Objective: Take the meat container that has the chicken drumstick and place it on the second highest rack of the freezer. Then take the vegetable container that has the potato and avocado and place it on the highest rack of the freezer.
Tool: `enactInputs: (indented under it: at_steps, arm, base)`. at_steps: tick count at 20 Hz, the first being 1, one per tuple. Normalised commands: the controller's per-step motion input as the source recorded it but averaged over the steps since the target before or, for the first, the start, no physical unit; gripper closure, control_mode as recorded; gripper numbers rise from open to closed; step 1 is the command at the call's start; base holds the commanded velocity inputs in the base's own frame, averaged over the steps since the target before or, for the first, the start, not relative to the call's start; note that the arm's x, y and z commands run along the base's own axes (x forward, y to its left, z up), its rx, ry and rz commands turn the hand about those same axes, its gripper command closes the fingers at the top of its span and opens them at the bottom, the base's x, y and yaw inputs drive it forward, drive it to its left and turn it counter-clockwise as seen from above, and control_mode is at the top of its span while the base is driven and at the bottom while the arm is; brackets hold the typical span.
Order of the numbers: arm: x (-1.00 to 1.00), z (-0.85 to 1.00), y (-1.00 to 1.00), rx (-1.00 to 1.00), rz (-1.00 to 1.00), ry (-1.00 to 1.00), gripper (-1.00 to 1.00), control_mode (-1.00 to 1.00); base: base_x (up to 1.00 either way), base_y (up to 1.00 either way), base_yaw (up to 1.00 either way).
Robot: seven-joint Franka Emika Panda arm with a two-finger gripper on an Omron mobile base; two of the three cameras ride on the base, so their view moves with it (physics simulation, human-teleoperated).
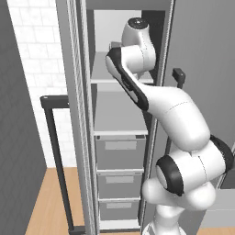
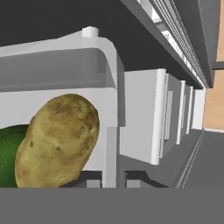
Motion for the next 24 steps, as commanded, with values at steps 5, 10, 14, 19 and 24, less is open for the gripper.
enactInputs:
  at_steps: [5,10,14,19,24]
  arm:
    - [0.36,-0.05,0.00,0.00,-0.04,0.00,1.00,-1.00]
    - [0.38,-0.02,0.00,0.00,-0.01,0.00,1.00,-1.00]
    - [0.39,-0.02,0.00,0.00,0.00,0.00,1.00,-1.00]
    - [0.41,-0.03,0.00,0.00,0.00,0.00,1.00,-1.00]
    - [0.46,-0.02,0.00,0.00,0.00,0.00,-1.00,-1.00]
  base:
    - [0.00,0.00,0.00]
    - [0.00,0.00,0.00]
    - [0.00,0.00,0.00]
    - [0.00,0.00,0.00]
    - [0.00,0.00,0.00]
